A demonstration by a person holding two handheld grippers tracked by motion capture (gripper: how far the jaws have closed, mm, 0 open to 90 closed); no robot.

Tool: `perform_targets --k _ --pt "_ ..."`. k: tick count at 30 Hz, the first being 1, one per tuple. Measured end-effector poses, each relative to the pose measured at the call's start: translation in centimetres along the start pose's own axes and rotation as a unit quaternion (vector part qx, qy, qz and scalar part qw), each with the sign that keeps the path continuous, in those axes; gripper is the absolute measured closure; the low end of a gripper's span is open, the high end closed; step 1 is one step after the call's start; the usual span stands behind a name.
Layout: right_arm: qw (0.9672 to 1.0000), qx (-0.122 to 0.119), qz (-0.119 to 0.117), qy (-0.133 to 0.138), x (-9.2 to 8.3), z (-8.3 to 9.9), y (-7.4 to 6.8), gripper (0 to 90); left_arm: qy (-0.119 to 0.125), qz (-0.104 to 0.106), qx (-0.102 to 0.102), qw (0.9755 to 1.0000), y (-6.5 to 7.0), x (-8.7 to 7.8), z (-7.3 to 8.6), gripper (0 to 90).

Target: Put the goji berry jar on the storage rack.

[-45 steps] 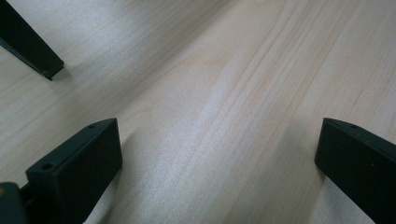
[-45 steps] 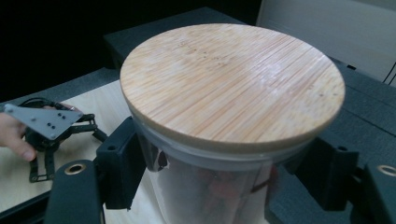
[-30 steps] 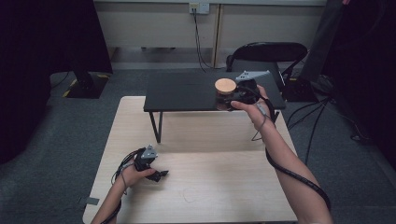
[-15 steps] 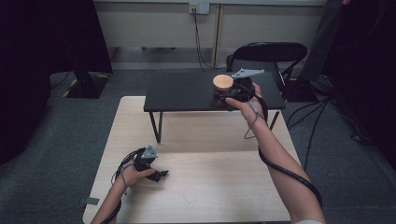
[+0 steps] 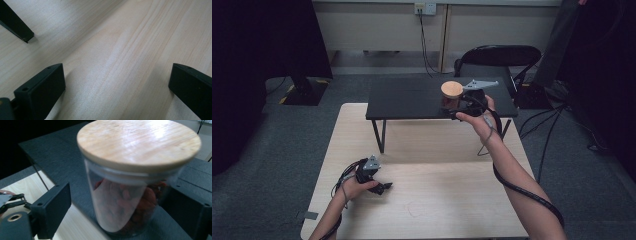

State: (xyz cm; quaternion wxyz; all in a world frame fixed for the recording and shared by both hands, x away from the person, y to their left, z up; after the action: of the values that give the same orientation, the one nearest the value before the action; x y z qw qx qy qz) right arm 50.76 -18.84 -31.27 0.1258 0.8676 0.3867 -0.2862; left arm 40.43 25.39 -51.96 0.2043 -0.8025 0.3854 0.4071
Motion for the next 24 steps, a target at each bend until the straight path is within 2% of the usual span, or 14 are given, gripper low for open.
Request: perform_targets --k 6,11,14,22,24 --pt "1.0000 -0.001 0.001 0.004 -1.5 1.0 -0.5 0.0 0.000 0.000 0.000 1.0000 0.0 0.0 0.0 0.0" --pt "1.0000 -0.005 -0.002 0.001 -2.3 1.6 -0.6 0.0 0.000 0.000 0.000 1.0000 0.0 0.0 0.0 0.0" --pt "0.9999 -0.002 -0.009 0.012 -2.9 2.5 -0.6 0.0 0.001 0.000 -0.001 1.0000 0.0 0.0 0.0 0.0" --pt "0.9995 0.005 -0.023 0.021 -3.9 4.7 -0.9 0.0 0.000 0.000 0.000 1.0000 0.0 0.0 0.0 0.0" --pt "0.9995 -0.003 -0.028 0.018 -4.1 5.3 -1.1 0.0 0.000 0.000 0.000 1.0000 0.0 0.0 0.0 0.0"
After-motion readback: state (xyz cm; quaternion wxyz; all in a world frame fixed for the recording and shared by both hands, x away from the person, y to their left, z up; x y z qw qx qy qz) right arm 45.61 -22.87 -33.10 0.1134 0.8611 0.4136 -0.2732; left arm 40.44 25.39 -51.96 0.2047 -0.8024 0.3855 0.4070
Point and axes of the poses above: each handheld gripper's, and its own axes: x roughly forward along the jaws, z roughly out of its underside, y roughly to its right, the point moved 9 cm from there along x, roughly forward along the jaws, and after that the axes turned 11 degrees about -y, right-handed, at the moved point
